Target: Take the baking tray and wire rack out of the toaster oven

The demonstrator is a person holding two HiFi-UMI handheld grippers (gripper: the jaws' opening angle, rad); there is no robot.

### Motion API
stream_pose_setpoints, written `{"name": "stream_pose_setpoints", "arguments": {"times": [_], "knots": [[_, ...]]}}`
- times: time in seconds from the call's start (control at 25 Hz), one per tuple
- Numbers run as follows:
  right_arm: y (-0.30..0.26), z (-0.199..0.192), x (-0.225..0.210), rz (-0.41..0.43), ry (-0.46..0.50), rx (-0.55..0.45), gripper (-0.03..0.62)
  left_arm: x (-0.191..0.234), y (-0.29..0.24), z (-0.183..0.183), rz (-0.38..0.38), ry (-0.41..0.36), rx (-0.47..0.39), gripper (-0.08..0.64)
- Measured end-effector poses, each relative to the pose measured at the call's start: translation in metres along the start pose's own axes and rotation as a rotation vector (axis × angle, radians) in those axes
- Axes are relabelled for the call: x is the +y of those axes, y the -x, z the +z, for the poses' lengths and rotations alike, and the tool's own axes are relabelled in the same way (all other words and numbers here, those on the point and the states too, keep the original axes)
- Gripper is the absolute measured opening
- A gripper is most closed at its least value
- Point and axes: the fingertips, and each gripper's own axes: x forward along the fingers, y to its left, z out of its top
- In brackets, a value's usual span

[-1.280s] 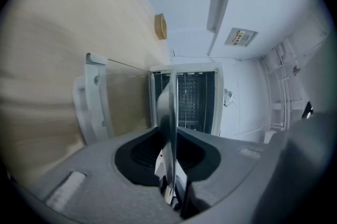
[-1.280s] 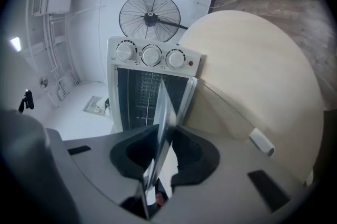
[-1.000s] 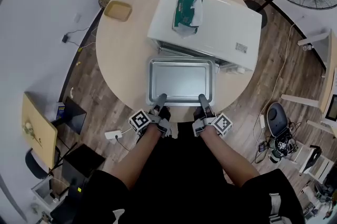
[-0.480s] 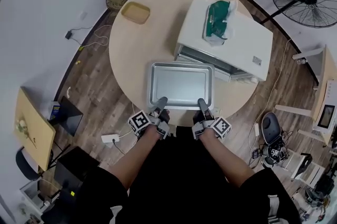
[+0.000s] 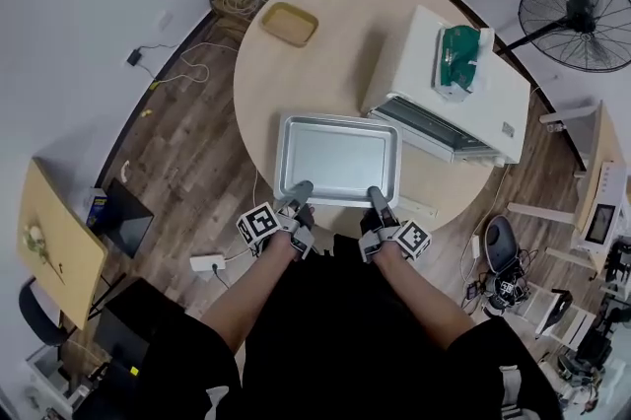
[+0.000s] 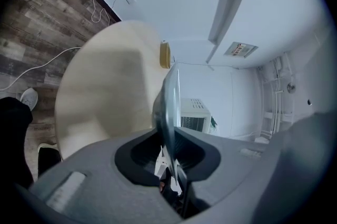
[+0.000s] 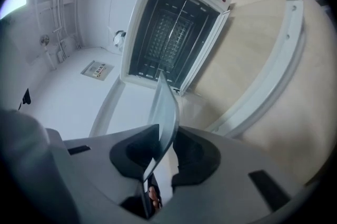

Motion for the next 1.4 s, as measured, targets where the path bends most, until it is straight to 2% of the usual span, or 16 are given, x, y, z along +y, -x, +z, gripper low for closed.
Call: {"name": "stream_pose_setpoints", "arguments": {"times": [0.2,0.32,0.48,0.76,0.92,1.2,1.4], "knots": [[-0.028,-0.028,0.010,-0.034,0.058,0.008,0.083,0.009,0.020,0.039,-0.002,0.012,-0.013,0.071],[-0.048,-0.045,0.020,-0.030,0.039,0.025,0.086,0.011,0.028,0.063,-0.005,0.016,-0.032,0.071],[-0.077,-0.050,0.025,-0.051,0.079,0.046,0.089,0.012,0.027,0.093,-0.005,0.007,-0.060,0.071],[-0.128,-0.056,0.035,-0.040,0.019,0.045,0.091,0.014,0.009,0.141,0.019,-0.002,-0.069,0.074],[-0.148,-0.057,0.023,-0.083,-0.008,0.100,0.096,0.025,-0.008,0.160,0.060,-0.024,-0.086,0.080],[-0.181,-0.039,0.002,-0.130,-0.047,0.093,0.100,0.044,-0.047,0.179,0.135,-0.042,-0.030,0.094],[-0.196,-0.033,-0.008,-0.144,-0.052,0.083,0.102,0.048,-0.065,0.190,0.127,-0.069,0.007,0.097]]}}
